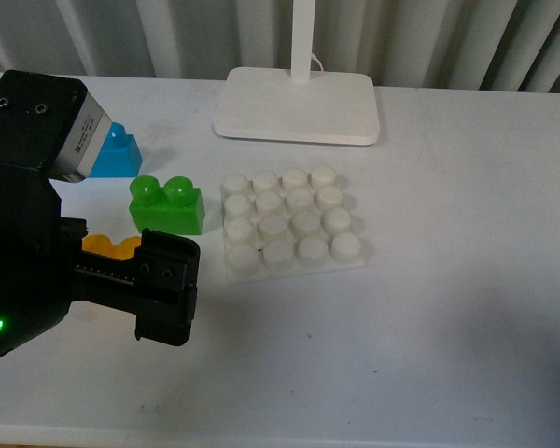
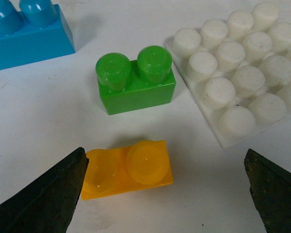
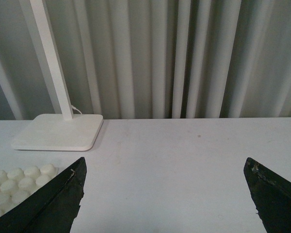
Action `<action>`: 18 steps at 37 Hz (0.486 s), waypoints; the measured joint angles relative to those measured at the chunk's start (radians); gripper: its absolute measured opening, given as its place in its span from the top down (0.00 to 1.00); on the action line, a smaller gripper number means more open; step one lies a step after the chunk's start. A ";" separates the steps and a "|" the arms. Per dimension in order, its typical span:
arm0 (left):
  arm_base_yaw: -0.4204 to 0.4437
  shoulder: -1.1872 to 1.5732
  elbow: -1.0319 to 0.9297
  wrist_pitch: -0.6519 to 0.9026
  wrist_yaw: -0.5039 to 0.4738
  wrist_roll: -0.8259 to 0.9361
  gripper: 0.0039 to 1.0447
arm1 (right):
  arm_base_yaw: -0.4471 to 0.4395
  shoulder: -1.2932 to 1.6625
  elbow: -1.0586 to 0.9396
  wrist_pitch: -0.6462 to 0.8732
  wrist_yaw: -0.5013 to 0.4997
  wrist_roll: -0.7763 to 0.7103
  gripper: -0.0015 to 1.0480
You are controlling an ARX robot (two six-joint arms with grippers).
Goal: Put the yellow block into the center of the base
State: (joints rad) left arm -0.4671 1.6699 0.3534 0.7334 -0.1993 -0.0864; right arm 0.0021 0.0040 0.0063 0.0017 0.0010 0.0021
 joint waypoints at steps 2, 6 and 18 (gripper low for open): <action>0.009 0.014 0.001 0.014 0.024 0.008 0.06 | 0.000 0.000 0.000 0.000 0.000 0.000 0.09; 0.044 0.039 0.008 0.035 0.066 0.029 0.06 | 0.000 0.000 0.000 0.000 0.000 0.000 0.09; 0.140 0.074 0.030 0.046 0.114 0.068 0.06 | 0.000 0.000 0.000 0.000 0.000 0.000 0.09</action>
State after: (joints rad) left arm -0.3271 1.7435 0.3836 0.7795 -0.0856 -0.0181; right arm 0.0021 0.0040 0.0063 0.0017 0.0010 0.0025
